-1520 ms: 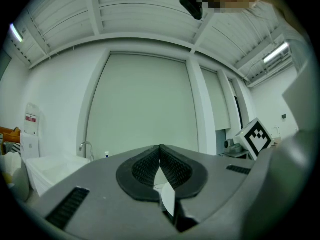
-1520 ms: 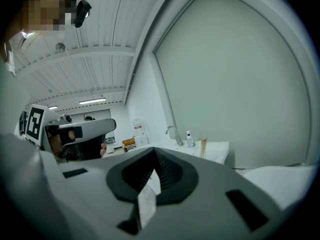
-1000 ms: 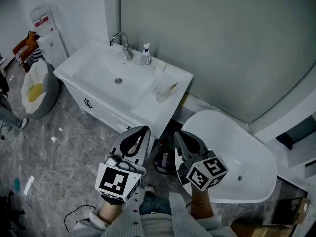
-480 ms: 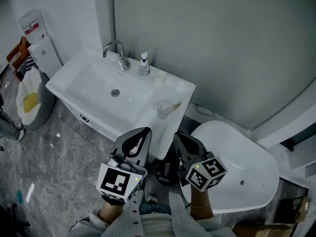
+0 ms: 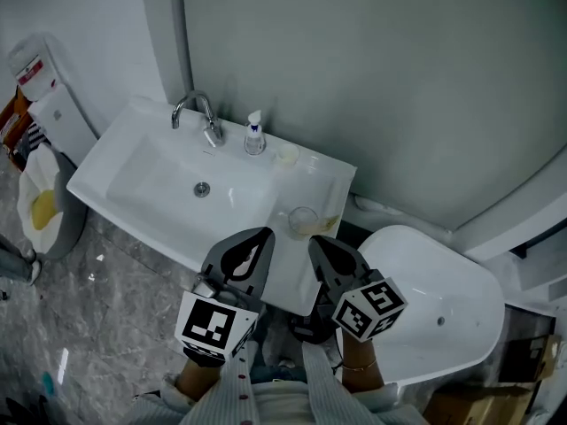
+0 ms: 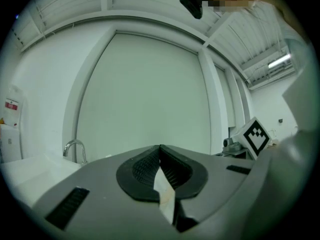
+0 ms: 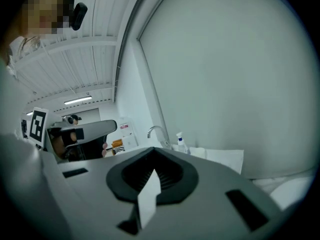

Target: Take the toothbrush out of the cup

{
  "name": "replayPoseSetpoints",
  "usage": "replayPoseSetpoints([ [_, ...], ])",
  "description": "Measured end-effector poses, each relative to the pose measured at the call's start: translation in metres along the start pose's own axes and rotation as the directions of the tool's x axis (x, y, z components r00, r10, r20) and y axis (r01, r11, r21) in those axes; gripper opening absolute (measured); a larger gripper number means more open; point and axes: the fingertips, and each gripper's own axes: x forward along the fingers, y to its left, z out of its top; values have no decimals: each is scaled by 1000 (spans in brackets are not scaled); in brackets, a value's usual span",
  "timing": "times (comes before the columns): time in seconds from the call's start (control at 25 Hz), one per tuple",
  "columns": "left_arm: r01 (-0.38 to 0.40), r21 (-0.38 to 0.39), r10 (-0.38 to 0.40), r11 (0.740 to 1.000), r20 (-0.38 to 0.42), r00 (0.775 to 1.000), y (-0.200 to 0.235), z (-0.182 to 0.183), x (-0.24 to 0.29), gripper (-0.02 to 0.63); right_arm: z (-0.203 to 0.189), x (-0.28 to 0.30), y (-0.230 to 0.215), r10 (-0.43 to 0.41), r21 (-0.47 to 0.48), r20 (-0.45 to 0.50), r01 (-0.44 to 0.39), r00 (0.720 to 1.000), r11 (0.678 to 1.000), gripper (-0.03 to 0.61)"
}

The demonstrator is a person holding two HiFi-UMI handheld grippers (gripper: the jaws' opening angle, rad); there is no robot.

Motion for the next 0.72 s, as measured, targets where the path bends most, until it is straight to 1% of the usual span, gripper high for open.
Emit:
replayPoseSetpoints([
  [0.16, 48, -7, -48, 999, -8, 999, 22, 1, 17, 17, 9, 23, -5, -34, 5, 13, 33, 999, 999, 11],
  [0.4, 131, 2, -131, 991, -12, 991, 39, 5, 39, 17, 19, 44, -14, -96, 23, 44, 95, 994, 995, 11],
  [0.56, 163, 1, -163, 987, -11, 987, 47, 4, 47, 17, 25, 48, -18, -135, 35, 60, 133, 989, 991, 11],
  [0.72, 198, -20, -199, 980, -22, 980, 45, -2, 52, 17, 28, 41, -21, -169, 32, 65, 168, 983, 985, 11],
])
